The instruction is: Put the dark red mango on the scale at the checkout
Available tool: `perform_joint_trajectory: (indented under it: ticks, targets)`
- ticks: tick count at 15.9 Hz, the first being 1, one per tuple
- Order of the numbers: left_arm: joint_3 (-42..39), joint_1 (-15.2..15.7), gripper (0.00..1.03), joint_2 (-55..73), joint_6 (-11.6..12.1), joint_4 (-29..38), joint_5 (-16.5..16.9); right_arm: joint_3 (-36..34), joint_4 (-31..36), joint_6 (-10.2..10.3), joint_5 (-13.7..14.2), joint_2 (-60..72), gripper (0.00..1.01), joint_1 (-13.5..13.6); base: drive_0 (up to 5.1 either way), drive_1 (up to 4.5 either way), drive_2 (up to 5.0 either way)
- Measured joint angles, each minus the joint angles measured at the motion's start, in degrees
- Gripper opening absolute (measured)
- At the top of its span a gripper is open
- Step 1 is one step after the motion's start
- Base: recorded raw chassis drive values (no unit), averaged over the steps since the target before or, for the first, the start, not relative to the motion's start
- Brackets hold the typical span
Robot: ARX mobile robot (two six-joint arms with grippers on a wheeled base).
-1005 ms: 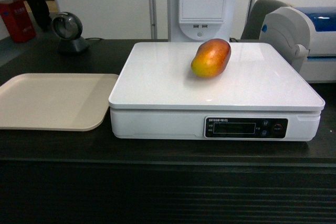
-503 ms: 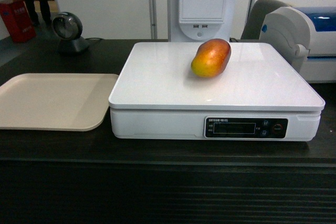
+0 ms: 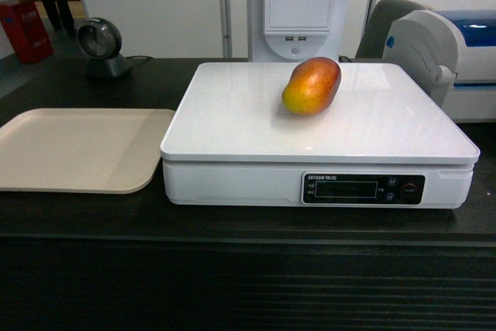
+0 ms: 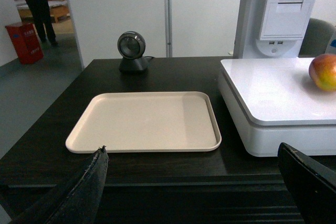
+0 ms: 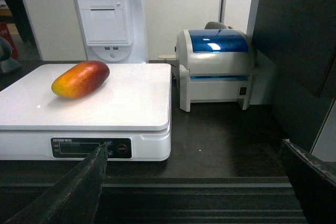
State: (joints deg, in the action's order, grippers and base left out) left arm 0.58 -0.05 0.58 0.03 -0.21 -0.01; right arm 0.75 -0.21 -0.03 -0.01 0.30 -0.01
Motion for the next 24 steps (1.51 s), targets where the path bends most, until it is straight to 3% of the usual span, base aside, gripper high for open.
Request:
perform_joint_trajectory:
  ticks: [24]
  targets:
    - [0.0,0.0,0.98,0.0,0.0,0.0,0.0,0.0,0.0,0.02,0.02,0.0,0.98,0.0,0.0,0.0,0.0]
